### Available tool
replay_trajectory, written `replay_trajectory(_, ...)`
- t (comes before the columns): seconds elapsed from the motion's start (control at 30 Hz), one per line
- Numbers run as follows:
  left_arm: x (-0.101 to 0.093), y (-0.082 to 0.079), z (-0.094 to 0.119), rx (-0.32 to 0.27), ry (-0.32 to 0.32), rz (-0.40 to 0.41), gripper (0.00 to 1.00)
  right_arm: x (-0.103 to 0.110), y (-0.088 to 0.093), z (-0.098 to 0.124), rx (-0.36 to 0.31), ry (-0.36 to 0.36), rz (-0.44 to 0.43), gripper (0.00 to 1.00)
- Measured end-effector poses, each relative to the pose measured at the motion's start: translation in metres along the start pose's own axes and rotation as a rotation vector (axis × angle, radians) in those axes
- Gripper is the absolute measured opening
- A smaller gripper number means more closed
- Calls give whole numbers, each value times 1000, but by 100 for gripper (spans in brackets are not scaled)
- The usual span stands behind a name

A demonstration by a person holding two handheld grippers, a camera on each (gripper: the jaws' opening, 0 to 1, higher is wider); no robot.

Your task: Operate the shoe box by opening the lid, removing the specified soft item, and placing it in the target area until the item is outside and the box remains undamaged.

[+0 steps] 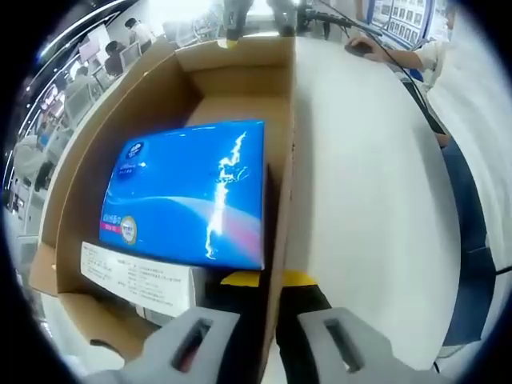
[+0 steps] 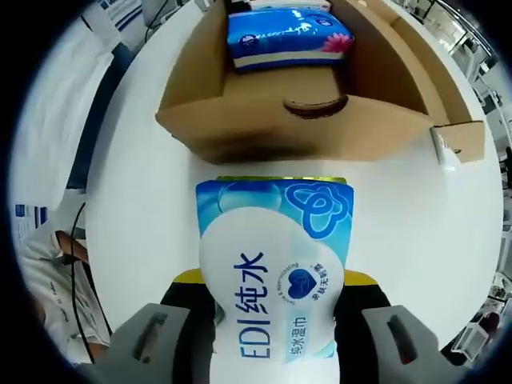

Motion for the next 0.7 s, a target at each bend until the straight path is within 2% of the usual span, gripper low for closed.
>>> replay_trajectory(0.7,0,0,0,0,-1,3,3,1,0,0,0,8,3,62)
Point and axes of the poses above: the point that each gripper's makers call its tool centre point, and the gripper's own axes: z roughly backward along the fingers, x roughly to its left, y roughly out of its underside, the point moved 7 cm from there along z, roughly backward along the fingers, and after that the axes turned 14 degrees about x, right-handed, at the moved point
